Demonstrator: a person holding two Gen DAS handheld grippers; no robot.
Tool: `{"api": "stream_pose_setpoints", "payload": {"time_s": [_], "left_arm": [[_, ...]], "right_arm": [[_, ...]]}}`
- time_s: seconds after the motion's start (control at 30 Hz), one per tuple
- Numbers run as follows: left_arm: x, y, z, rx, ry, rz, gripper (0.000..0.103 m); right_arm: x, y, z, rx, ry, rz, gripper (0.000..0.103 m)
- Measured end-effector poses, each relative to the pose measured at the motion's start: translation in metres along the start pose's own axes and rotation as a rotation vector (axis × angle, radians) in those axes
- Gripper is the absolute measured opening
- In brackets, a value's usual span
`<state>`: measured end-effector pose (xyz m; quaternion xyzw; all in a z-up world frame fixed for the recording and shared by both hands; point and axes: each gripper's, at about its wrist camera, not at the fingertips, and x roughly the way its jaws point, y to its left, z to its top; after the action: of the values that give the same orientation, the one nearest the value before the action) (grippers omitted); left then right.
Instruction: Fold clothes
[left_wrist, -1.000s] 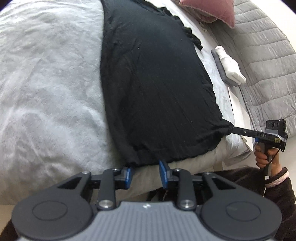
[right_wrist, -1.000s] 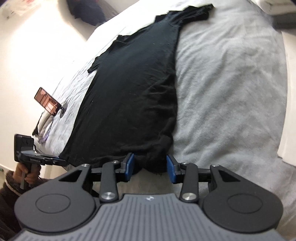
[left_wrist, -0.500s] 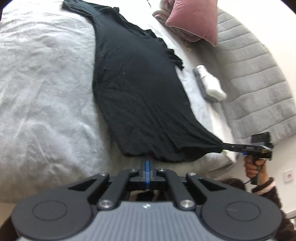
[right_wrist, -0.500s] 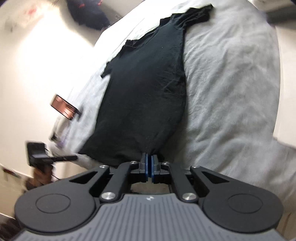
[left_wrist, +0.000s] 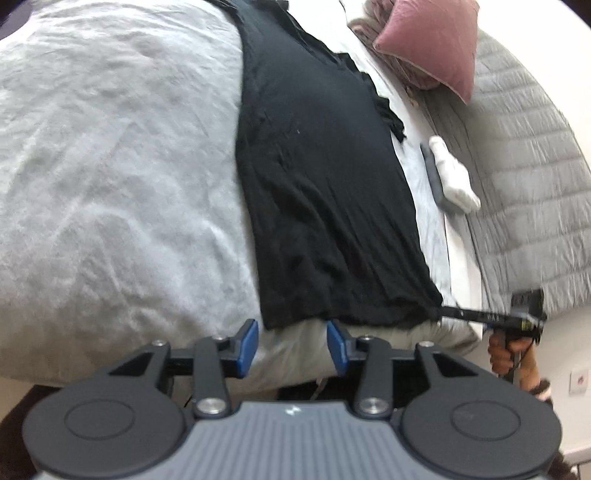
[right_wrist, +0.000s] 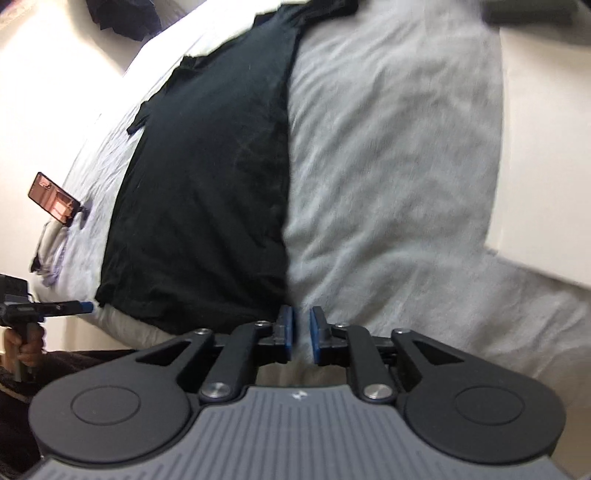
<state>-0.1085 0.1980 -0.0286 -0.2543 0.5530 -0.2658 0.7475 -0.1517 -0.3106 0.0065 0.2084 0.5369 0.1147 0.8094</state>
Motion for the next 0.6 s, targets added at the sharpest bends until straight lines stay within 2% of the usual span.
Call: {"api": "stream_pose_setpoints", "payload": {"time_s": [0.03,0.07,0.2,0.3,0.37,0.47,0.53,0.6], "left_arm": [[0.001,0.002,0.002,-0.012,-0.008,0.004,0.041],[0.003,0.002,0.003,-0.023,-0.016,0.007,0.041],[0.018,0.004,0.005,-0.054,-0.036,0.0,0.04],[0.024,-0.003,0.004,-0.03,-0.047,0.005,0.039],[0.023,-0.005,0.005,-0.019,-0.045,0.016,0.034],[0.021,-0.003,0.003,-0.01,-0.047,0.03,0.021],[0.023,0.001,0.001,-0.016,-0.052,0.024,0.008],[0.022,0.006,-0.001,-0.025,-0.062,0.01,0.006]], "right_arm": [[-0.003,0.005,0.0,-0.037,-0.021,-0.009,0.026],[-0.007,0.01,-0.001,-0.076,-0.043,-0.016,0.035],[-0.009,0.039,-0.009,-0.246,-0.094,0.005,0.037],[0.001,0.069,-0.02,-0.404,-0.106,0.022,0.037],[0.01,0.089,-0.029,-0.509,-0.111,0.034,0.037],[0.025,0.108,-0.039,-0.61,-0.105,0.067,0.037],[0.038,0.12,-0.043,-0.651,-0.105,0.072,0.037],[0.051,0.131,-0.046,-0.698,-0.113,0.051,0.037]]}}
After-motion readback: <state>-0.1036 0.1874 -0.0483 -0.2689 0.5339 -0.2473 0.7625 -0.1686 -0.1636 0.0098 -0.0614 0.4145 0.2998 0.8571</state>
